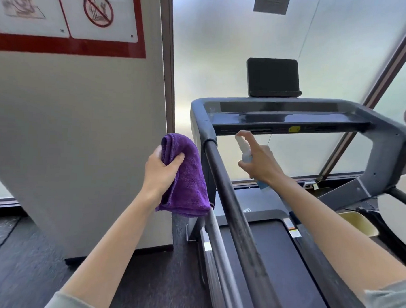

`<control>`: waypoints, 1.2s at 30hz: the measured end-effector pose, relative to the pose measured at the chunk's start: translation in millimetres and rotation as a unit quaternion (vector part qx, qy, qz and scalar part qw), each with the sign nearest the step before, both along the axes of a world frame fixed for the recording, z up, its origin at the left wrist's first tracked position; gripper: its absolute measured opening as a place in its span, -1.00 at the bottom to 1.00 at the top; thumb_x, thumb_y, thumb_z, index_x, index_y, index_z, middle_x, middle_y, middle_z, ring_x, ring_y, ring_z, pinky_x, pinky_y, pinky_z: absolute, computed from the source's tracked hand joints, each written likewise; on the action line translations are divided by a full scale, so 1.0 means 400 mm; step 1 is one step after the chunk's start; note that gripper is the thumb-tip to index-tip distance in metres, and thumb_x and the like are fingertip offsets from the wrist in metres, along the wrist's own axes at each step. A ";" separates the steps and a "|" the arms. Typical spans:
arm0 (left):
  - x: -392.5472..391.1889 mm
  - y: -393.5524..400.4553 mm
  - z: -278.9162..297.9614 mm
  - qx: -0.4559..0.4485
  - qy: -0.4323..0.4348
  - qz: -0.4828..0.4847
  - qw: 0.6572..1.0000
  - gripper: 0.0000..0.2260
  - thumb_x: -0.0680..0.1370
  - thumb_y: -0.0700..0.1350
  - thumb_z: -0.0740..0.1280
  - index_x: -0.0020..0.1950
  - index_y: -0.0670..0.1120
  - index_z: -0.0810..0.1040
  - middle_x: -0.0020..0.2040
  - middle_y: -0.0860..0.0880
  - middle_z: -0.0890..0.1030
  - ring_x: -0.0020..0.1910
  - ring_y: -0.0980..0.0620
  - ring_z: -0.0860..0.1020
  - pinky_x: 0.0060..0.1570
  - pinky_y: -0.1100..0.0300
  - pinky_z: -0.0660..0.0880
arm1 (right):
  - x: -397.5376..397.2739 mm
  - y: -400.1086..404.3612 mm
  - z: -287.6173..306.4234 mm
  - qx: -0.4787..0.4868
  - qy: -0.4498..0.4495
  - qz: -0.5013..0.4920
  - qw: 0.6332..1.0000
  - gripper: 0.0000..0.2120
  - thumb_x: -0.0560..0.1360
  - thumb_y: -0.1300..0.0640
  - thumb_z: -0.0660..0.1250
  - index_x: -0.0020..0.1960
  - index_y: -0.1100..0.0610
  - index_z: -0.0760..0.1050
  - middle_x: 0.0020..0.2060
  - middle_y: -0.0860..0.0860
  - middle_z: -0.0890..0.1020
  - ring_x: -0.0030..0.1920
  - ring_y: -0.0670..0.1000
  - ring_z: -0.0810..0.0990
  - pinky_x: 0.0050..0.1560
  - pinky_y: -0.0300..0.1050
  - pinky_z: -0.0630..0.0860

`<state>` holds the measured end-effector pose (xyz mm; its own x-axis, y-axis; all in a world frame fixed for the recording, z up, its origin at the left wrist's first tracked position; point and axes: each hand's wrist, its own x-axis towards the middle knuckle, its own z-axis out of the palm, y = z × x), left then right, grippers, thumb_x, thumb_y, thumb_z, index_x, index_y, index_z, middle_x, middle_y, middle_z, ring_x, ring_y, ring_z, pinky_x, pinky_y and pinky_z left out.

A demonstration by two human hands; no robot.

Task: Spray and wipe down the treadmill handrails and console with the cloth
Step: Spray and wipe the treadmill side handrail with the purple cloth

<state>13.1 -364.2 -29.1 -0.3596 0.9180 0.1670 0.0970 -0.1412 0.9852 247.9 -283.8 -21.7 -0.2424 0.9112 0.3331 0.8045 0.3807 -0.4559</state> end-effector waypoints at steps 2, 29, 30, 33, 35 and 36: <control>0.002 0.002 0.000 -0.005 -0.001 0.005 1.000 -0.90 0.53 -0.10 0.40 -0.01 0.09 0.57 -0.05 0.07 0.65 -0.02 0.08 0.62 0.10 0.08 0.56 | -0.009 0.008 -0.011 0.016 -0.021 0.002 1.000 -0.43 0.46 0.31 0.30 0.39 -0.03 0.26 -0.23 0.24 0.57 -0.30 0.27 0.55 -0.27 0.14 0.55; 0.050 -0.076 -0.045 -0.035 0.017 0.004 0.999 -0.90 0.52 -0.10 0.40 -0.02 0.08 0.58 -0.04 0.03 0.67 -0.02 0.04 0.63 0.09 0.02 0.57 | 0.088 -0.185 -0.048 0.022 0.063 0.049 0.997 -0.37 0.40 0.42 0.28 0.41 0.04 0.30 -0.51 0.11 0.43 -0.52 0.06 0.35 -0.49 -0.14 0.41; 0.054 -0.081 -0.048 -0.036 0.013 0.003 0.999 -0.90 0.52 -0.10 0.41 -0.03 0.09 0.58 -0.04 0.04 0.66 -0.02 0.05 0.63 0.07 0.05 0.57 | 0.087 -0.189 -0.052 0.043 0.057 0.038 0.997 -0.37 0.40 0.42 0.29 0.41 0.07 0.32 -0.52 0.03 0.36 -0.50 0.03 0.31 -0.46 -0.12 0.35; 0.064 -0.091 -0.054 -0.038 0.017 0.003 0.999 -0.92 0.52 -0.09 0.41 -0.06 0.10 0.57 -0.08 0.07 0.66 -0.04 0.05 0.63 -0.03 0.15 0.55 | 0.088 -0.199 -0.060 0.069 0.073 0.013 0.995 -0.40 0.39 0.40 0.32 0.40 0.12 0.36 -0.48 -0.09 0.30 -0.45 0.02 0.32 -0.38 -0.11 0.33; 0.067 -0.098 -0.054 -0.037 0.019 0.005 0.999 -0.93 0.52 -0.08 0.41 -0.07 0.10 0.57 -0.09 0.08 0.66 -0.05 0.07 0.63 -0.06 0.18 0.53 | 0.093 -0.203 -0.062 0.064 0.072 0.006 0.995 -0.40 0.40 0.40 0.31 0.40 0.10 0.34 -0.48 -0.08 0.32 -0.43 0.05 0.35 -0.37 -0.08 0.37; 0.068 -0.102 -0.053 -0.036 0.019 0.006 0.999 -0.93 0.52 -0.08 0.41 -0.07 0.10 0.57 -0.09 0.07 0.66 -0.06 0.08 0.63 -0.05 0.17 0.54 | 0.098 -0.206 -0.063 0.059 0.070 0.002 0.996 -0.40 0.40 0.39 0.30 0.40 0.08 0.32 -0.48 -0.05 0.33 -0.43 0.08 0.36 -0.37 -0.07 0.38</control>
